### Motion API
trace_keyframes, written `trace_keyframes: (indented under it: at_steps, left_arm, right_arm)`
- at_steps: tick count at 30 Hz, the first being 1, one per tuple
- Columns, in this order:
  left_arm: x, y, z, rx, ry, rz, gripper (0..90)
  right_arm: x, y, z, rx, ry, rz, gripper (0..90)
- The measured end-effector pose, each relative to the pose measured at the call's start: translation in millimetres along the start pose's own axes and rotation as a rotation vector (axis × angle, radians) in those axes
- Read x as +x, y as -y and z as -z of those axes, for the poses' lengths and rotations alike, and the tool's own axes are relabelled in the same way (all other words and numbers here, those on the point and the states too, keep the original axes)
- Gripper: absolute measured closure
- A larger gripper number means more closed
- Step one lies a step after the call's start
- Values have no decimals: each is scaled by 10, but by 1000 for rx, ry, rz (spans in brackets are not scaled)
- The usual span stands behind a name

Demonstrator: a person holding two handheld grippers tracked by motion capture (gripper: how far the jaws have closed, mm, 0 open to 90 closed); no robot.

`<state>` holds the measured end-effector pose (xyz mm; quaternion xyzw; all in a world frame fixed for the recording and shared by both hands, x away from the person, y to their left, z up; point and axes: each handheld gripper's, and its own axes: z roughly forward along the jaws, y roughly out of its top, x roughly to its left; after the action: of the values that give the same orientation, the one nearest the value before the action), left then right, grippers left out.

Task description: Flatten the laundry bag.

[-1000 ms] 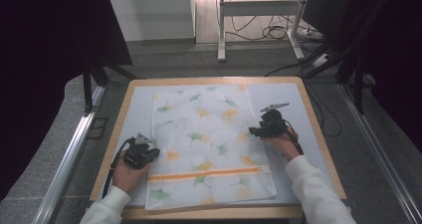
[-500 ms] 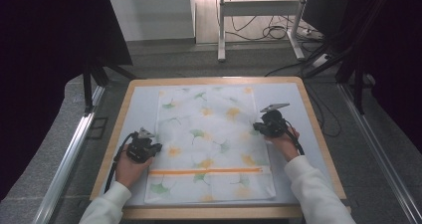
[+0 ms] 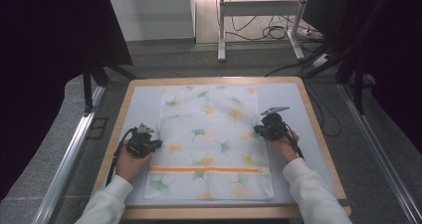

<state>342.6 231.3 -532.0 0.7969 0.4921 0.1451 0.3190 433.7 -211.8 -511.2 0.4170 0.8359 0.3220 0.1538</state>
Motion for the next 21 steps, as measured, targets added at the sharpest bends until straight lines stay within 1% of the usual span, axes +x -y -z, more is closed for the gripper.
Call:
trace_keyframes:
  at_steps: [3,4,6,8,9,10,13,15,17,18,21]
  left_arm:
    - [18,-5,-2,1,-1,0,890]
    - [31,-13,8,0,-12,-3,890]
    - [41,-16,9,0,-11,-1,890]
    - [83,-21,3,0,-11,9,889]
    - [83,-21,3,0,-11,9,889]
    - [91,-15,0,0,-3,14,889]
    - [73,-9,12,4,-3,5,890]
    - [43,16,49,2,9,3,890]
    - [39,30,63,-2,9,4,890]
    - [47,56,89,-5,18,11,889]
    - [56,70,109,-8,9,14,889]
  right_arm:
    - [-8,-22,-39,1,-2,-6,867]
    - [-17,-40,-57,-6,-9,-14,867]
    - [-14,-48,-60,-13,-11,-20,867]
    - [-3,-61,-80,-16,-10,-10,868]
    - [-3,-61,-80,-16,-10,-10,868]
    - [3,-61,-92,-14,-13,-9,868]
    - [-2,-55,-88,-14,-20,-15,868]
    - [-24,-49,-77,-15,-31,-20,867]
    - [-30,-48,-76,-14,-37,-26,867]
    - [-26,-46,-78,-13,-44,-26,867]
    - [5,-46,-86,-10,-47,-19,868]
